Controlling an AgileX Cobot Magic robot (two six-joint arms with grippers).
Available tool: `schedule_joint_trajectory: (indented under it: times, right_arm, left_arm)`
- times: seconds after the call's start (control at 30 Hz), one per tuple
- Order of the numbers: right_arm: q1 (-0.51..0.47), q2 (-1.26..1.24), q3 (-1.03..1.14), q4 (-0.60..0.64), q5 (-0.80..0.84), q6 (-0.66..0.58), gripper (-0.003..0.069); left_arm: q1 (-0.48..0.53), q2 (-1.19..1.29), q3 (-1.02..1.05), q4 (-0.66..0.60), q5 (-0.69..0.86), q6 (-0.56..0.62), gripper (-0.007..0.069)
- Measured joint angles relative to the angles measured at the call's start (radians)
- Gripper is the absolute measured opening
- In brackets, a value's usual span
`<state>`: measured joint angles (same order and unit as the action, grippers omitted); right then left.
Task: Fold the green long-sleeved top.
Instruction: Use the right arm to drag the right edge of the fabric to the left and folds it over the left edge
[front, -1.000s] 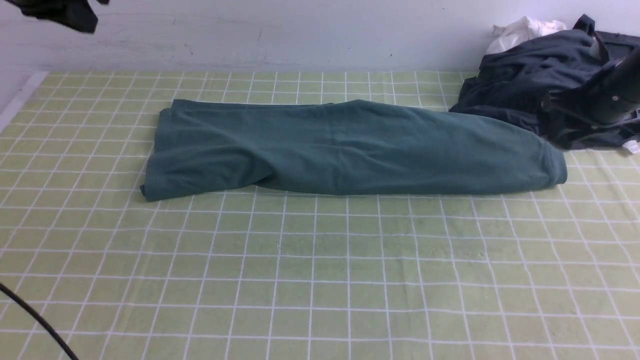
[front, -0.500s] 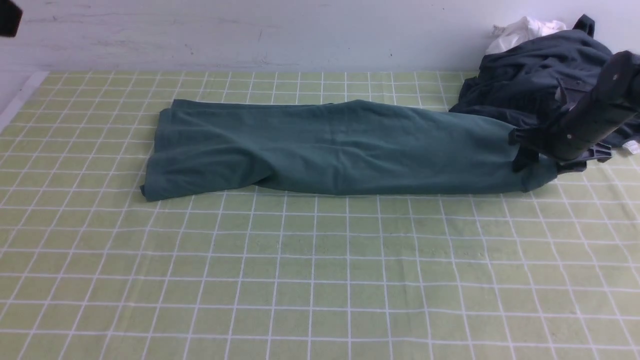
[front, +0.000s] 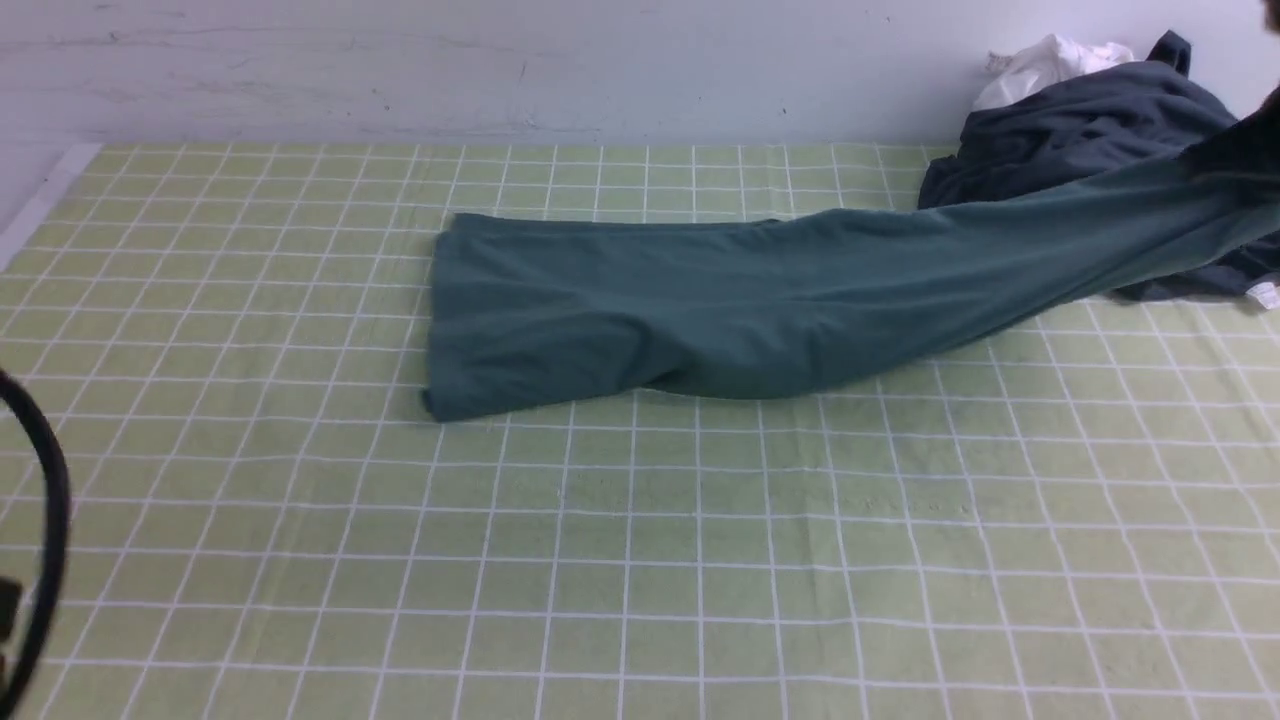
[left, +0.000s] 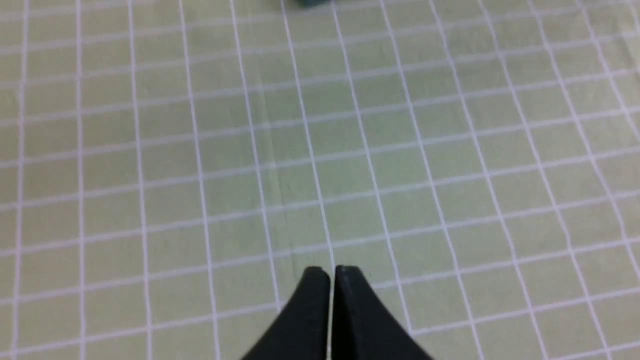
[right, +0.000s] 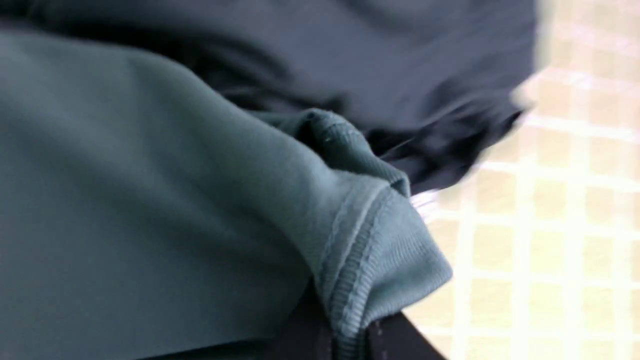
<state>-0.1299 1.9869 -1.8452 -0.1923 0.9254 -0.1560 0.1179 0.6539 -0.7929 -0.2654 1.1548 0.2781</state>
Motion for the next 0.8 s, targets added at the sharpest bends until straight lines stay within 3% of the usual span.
schedule_joint_trajectory:
  times: [0.17, 0.37, 0.57, 0.67, 0.8]
  right_arm:
    - [0.06, -0.098, 0.0, 0.078, -0.061, -0.014, 0.0013]
    - [0.334, -0.081, 0.0, 0.386, -0.184, -0.059, 0.0013]
    - [0.584, 0.058, 0.0, 0.578, -0.426, -0.144, 0.0013]
    - [0.643, 0.136, -0.015, 0.597, -0.478, -0.153, 0.0034]
    - [0.674, 0.243, -0.103, 0.604, -0.48, -0.154, 0.0136]
  left_arm:
    - [0.0, -0.067, 0.219, 0.0, -0.209, 0.0, -0.0004]
    - [-0.036, -0.076, 0.345, -0.01, -0.453, 0.0, -0.0004]
    - [-0.112, -0.076, 0.355, -0.023, -0.485, 0.0, -0.0004]
    - [-0.133, -0.076, 0.355, -0.025, -0.485, 0.0, -0.0004]
    - [-0.141, -0.076, 0.355, -0.025, -0.484, 0.0, -0.0004]
